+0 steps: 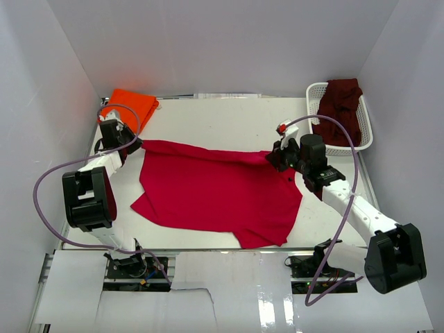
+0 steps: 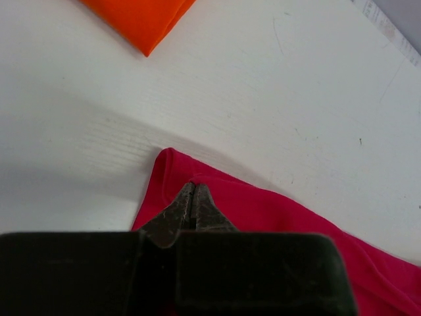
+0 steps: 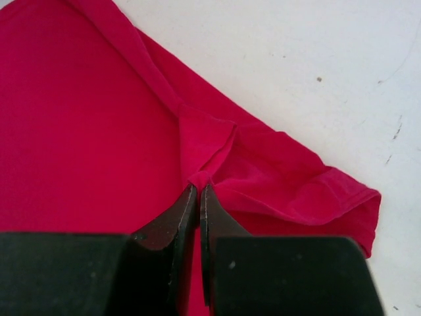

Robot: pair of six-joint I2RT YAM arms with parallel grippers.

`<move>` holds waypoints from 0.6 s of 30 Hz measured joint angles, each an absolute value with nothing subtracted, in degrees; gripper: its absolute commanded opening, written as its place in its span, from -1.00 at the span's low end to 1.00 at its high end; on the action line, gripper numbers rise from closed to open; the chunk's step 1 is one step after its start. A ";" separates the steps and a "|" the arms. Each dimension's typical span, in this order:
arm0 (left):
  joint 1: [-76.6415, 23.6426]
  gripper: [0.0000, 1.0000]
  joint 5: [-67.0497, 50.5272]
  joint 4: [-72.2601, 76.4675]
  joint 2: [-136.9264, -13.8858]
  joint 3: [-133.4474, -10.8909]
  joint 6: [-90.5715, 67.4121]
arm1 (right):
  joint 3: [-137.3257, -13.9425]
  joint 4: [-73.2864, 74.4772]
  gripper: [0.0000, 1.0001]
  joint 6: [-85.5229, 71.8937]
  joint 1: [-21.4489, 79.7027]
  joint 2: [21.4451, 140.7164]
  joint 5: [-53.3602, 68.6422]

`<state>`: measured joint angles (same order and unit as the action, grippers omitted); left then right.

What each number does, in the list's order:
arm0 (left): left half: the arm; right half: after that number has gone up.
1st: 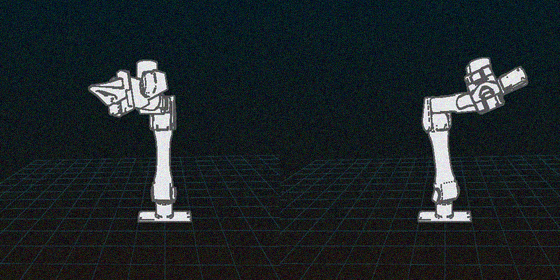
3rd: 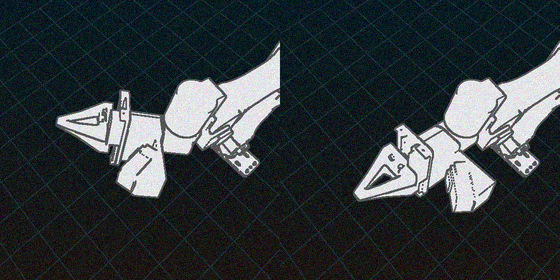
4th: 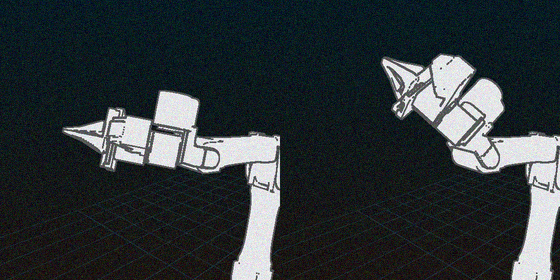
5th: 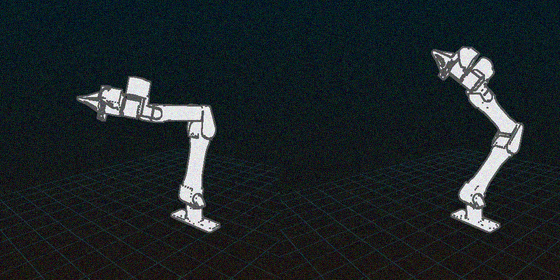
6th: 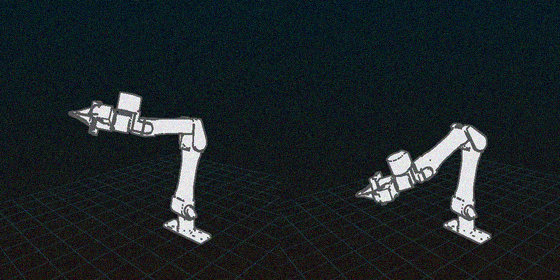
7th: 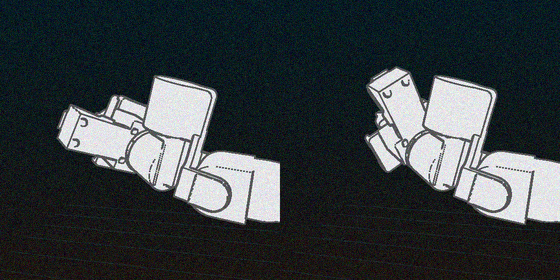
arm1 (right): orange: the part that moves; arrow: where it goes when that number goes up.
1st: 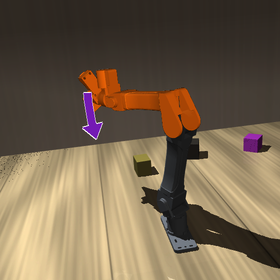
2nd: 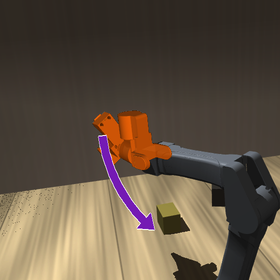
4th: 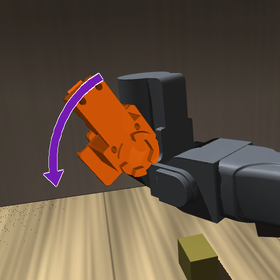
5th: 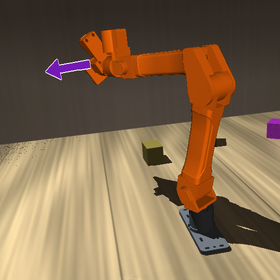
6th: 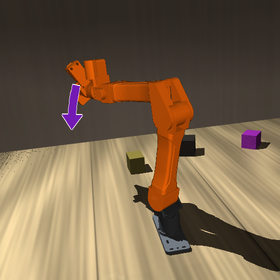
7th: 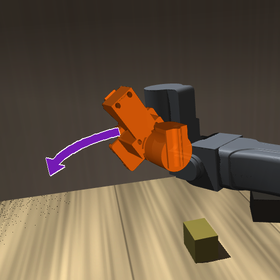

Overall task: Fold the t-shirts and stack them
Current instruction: Fold the flattened tshirt in 1/3 of the way

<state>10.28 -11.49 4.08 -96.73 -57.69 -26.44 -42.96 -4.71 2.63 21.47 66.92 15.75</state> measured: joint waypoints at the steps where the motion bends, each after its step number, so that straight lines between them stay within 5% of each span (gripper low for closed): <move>1: 10.28 -1.00 -11.44 3.77 -96.64 -57.34 -26.57 | -42.35 -4.73 -0.85 2.52 21.54 66.74 15.73; 18: 10.35 -1.00 -9.96 -0.51 -96.64 -56.62 -28.82 | -34.06 -3.07 -0.85 -1.13 23.77 63.61 14.46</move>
